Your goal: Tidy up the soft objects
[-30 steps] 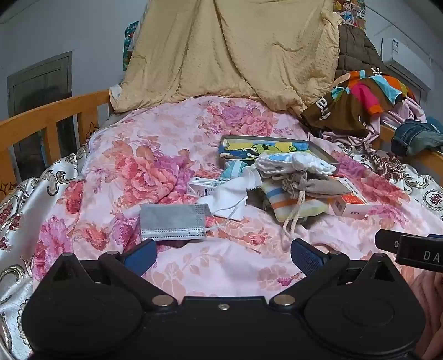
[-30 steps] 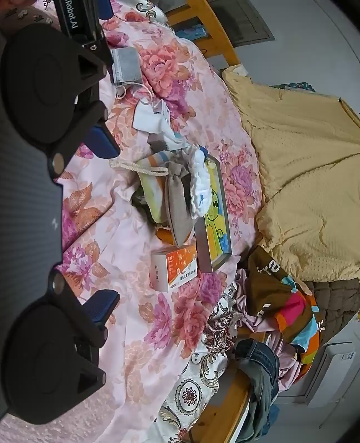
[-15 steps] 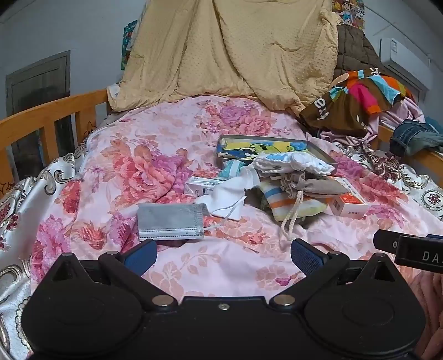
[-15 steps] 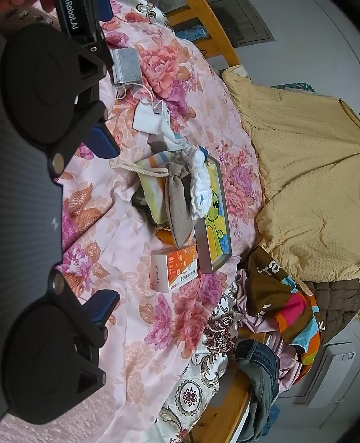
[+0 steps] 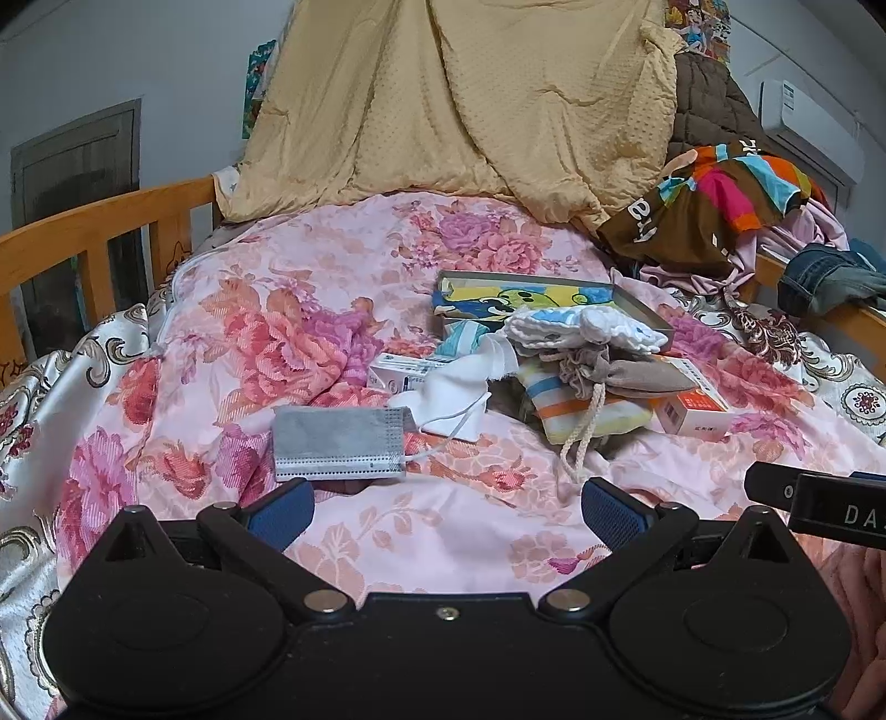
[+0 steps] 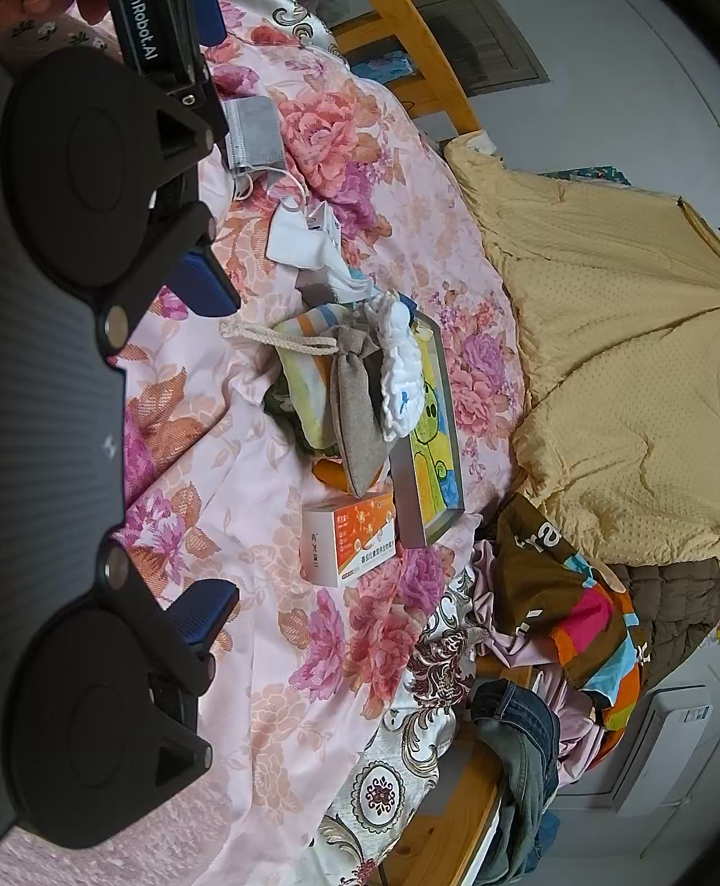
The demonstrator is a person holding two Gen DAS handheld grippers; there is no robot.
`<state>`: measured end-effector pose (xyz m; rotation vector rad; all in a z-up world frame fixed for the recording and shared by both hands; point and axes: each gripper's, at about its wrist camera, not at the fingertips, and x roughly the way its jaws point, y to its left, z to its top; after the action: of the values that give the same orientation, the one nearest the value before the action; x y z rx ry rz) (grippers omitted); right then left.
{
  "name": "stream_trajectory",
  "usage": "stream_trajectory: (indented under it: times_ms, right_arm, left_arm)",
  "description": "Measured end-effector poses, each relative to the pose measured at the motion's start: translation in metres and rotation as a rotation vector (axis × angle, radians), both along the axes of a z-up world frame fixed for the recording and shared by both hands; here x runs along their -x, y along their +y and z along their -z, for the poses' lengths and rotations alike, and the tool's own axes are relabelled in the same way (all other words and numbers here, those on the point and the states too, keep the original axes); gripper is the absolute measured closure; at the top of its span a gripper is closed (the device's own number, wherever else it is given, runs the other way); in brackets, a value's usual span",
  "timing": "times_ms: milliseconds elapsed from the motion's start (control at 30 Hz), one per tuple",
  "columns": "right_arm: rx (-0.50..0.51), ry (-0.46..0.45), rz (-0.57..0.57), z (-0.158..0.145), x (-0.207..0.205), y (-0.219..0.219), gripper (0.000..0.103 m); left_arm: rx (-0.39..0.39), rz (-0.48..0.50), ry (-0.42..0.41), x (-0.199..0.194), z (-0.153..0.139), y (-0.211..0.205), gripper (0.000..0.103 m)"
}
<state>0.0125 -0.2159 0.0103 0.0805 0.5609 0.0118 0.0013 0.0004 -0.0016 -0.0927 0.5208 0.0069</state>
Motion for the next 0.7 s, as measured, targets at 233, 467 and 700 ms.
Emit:
stream_trajectory:
  times_ms: [233, 467, 700]
  right_arm:
    - [0.000, 0.000, 0.000, -0.0001, -0.0001, 0.0002, 0.000]
    - [0.001, 0.001, 0.000, -0.0003, 0.0001, 0.0002, 0.000]
    - [0.000, 0.000, 0.000, -0.0002, 0.0002, 0.0003, 0.000]
  left_arm:
    - [0.017, 0.003, 0.004, -0.0007, 0.0010, 0.0013, 0.001]
    - [0.017, 0.002, 0.003, -0.0007, 0.0015, 0.0004, 0.001]
    - [0.018, 0.002, 0.004, -0.0008, 0.0015, 0.0006, 0.001]
